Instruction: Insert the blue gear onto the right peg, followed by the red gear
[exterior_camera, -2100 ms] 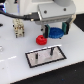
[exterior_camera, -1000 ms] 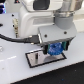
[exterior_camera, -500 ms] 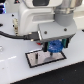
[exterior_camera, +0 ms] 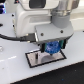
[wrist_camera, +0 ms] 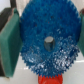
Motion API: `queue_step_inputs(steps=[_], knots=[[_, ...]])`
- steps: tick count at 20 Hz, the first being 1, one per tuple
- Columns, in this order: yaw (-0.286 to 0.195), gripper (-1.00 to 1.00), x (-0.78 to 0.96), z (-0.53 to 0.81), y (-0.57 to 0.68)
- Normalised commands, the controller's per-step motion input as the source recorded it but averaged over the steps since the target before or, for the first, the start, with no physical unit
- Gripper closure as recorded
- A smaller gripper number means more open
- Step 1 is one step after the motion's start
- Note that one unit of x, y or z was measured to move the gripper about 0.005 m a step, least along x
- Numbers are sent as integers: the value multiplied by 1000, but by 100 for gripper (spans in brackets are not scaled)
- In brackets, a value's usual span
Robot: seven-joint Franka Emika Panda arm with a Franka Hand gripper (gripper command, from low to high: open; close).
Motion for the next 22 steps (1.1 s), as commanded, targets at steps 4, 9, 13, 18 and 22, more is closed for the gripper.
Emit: queue_step_inputs(steps=[4,9,13,18,22], knots=[[0,100,194,-12,67],[0,100,65,71,90],[0,100,151,494,362],[0,100,112,130,67],[0,100,240,6,-161]])
